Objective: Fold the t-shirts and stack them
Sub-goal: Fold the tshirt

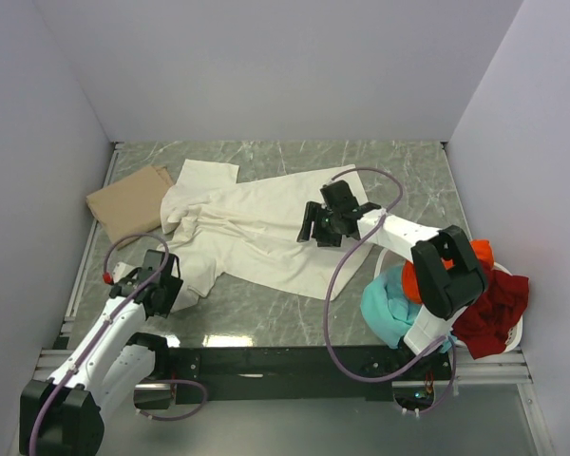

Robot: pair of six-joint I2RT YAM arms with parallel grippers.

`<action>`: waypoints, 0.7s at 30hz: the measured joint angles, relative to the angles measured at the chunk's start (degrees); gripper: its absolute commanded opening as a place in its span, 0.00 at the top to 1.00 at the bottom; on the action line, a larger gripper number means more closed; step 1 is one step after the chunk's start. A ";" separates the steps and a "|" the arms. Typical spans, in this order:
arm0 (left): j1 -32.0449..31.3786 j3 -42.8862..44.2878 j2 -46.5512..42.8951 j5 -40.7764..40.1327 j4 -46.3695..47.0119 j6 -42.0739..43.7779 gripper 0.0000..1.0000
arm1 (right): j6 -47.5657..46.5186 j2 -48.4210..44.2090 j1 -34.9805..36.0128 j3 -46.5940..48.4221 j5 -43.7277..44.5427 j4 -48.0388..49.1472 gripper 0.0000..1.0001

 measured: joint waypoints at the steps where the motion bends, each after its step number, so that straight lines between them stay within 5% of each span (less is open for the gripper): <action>1: 0.00 0.00 0.17 0.00 -0.39 -0.52 0.45 | 0.04 -0.31 0.00 -0.35 0.00 0.28 0.30; 15: 0.00 0.00 1.33 1.14 -4.09 -5.86 0.48 | 0.68 -1.49 0.00 -3.39 -0.24 1.60 0.30; 21: 0.02 -1.16 2.08 2.36 -3.41 -7.58 0.59 | 0.68 -1.49 0.00 -3.39 -0.50 2.12 0.30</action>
